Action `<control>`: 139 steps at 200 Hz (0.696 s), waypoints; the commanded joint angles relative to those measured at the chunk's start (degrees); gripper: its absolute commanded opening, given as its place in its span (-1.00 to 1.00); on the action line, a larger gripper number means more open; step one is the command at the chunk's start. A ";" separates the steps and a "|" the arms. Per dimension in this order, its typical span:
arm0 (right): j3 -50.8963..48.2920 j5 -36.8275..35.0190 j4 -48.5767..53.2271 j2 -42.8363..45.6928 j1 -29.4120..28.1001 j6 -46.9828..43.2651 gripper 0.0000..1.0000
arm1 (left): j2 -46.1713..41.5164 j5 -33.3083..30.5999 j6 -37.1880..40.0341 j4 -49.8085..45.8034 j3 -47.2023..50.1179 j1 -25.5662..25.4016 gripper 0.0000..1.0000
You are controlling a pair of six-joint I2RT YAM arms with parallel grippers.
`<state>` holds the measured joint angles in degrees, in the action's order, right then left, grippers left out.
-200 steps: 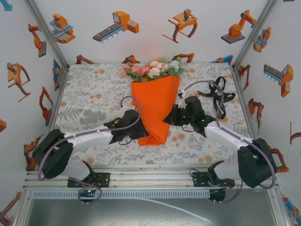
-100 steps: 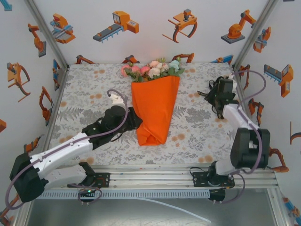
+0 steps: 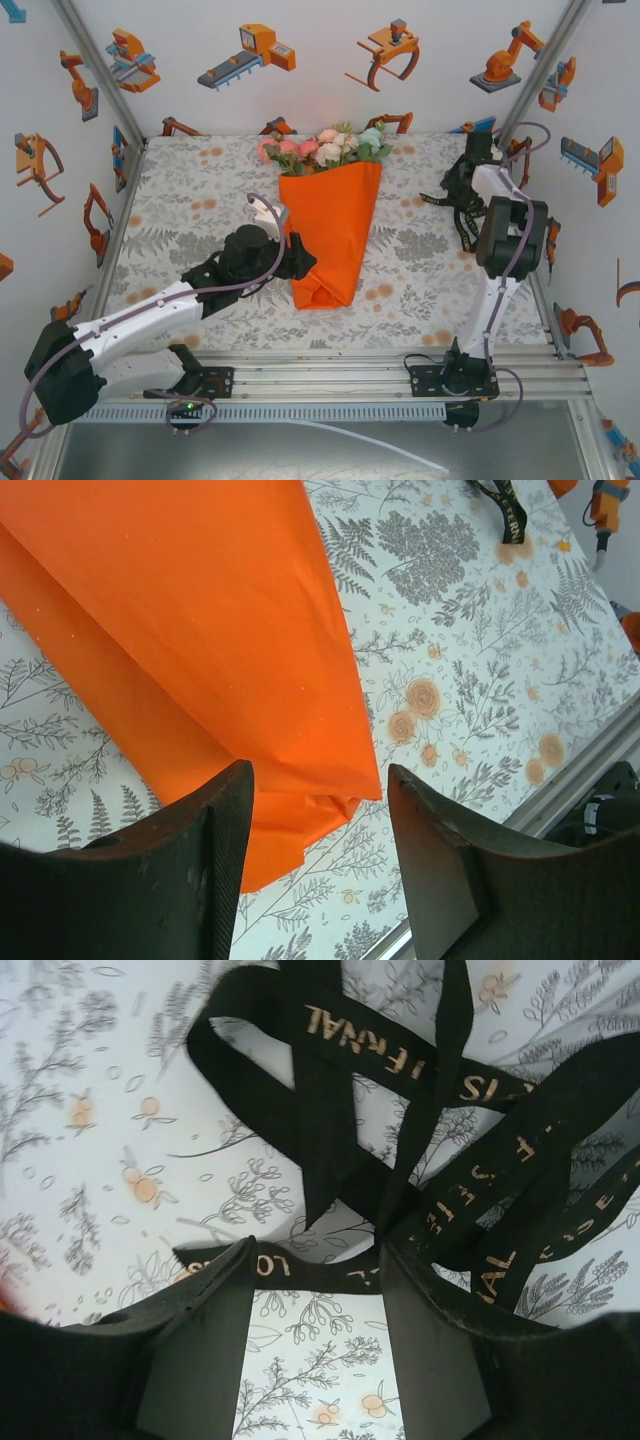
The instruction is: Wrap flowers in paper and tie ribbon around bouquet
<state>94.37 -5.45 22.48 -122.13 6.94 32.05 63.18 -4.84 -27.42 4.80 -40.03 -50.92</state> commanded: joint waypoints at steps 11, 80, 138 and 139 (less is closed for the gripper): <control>3.92 -2.15 9.44 -2.60 -0.17 4.72 0.02 | 0.61 -0.84 1.50 0.30 0.28 0.55 0.09; -1.02 2.19 6.11 6.69 -1.54 3.21 -1.00 | 0.95 -2.10 0.29 -0.69 -0.38 1.16 0.10; -9.90 -6.29 6.29 16.04 -4.92 5.11 -0.24 | 0.96 -1.84 -0.11 -0.57 -0.88 1.64 0.28; -9.81 -6.31 6.49 15.91 -4.92 5.29 -0.23 | 0.93 -1.84 -0.06 -0.57 -0.86 1.67 0.28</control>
<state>84.47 -7.27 26.55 -104.92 1.78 34.26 64.01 -6.42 -27.64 4.56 -40.03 -49.71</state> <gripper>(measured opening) 0.232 0.616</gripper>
